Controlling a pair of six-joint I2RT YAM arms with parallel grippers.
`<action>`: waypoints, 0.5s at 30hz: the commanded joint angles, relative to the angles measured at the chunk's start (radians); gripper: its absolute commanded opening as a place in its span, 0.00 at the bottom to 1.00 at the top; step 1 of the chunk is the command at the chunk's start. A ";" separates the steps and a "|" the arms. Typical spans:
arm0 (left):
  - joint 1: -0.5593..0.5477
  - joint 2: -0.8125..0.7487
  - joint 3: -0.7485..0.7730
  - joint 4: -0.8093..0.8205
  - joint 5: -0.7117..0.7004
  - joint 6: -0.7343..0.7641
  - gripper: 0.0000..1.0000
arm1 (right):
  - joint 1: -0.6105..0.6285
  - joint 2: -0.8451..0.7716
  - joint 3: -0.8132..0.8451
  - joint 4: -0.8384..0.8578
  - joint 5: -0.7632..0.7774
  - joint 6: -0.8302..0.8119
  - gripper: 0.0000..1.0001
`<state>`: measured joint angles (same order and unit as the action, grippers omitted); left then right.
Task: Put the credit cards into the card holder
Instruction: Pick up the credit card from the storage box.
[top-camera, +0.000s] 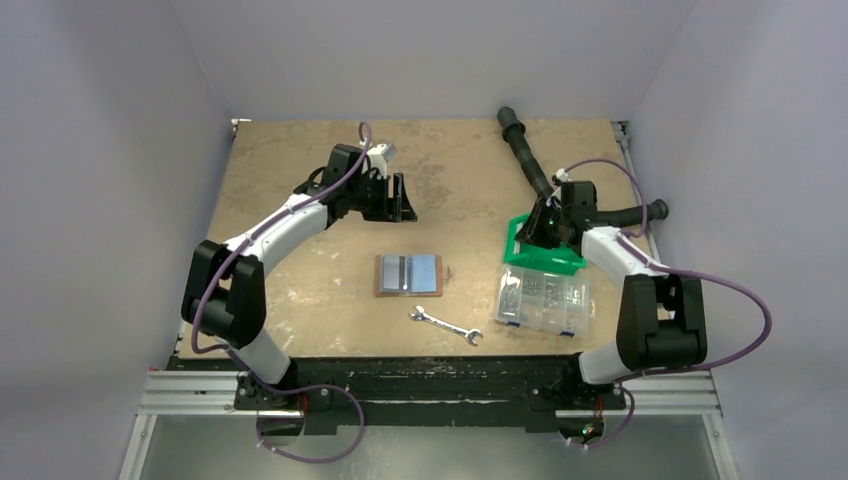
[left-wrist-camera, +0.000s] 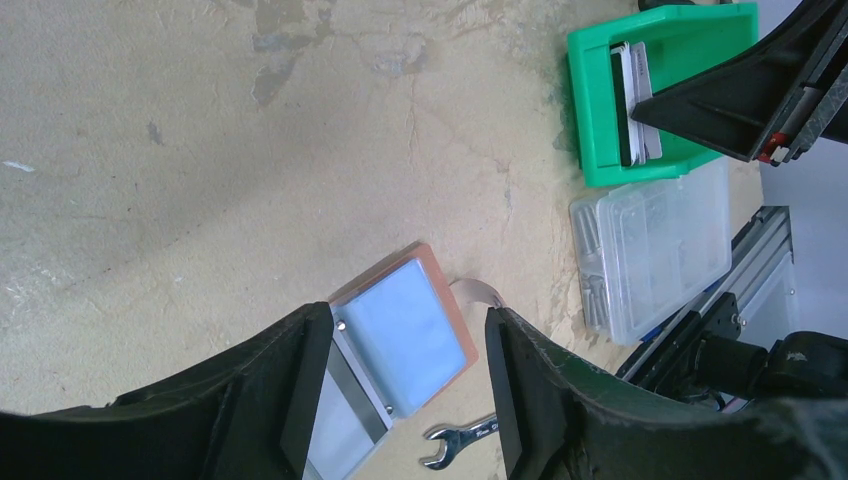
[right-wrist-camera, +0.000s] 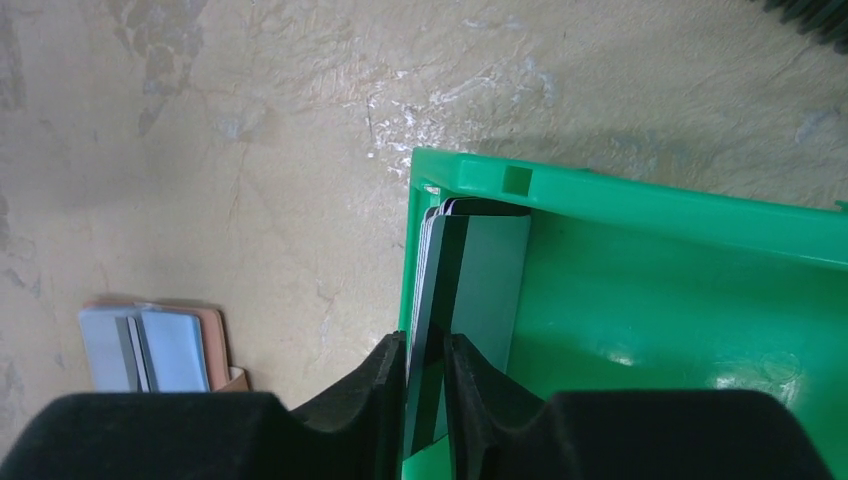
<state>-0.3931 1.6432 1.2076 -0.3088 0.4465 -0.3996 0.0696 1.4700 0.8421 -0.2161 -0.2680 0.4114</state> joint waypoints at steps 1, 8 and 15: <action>-0.001 -0.019 -0.003 0.020 0.023 0.018 0.62 | -0.005 -0.045 -0.006 0.026 -0.033 0.004 0.24; -0.001 -0.019 -0.005 0.022 0.026 0.018 0.62 | -0.008 -0.063 -0.004 0.012 -0.035 0.004 0.13; -0.001 -0.017 -0.005 0.025 0.033 0.014 0.62 | -0.008 -0.086 0.013 -0.024 -0.002 -0.001 0.03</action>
<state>-0.3931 1.6432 1.2076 -0.3088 0.4564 -0.4000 0.0643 1.4223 0.8421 -0.2241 -0.2794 0.4110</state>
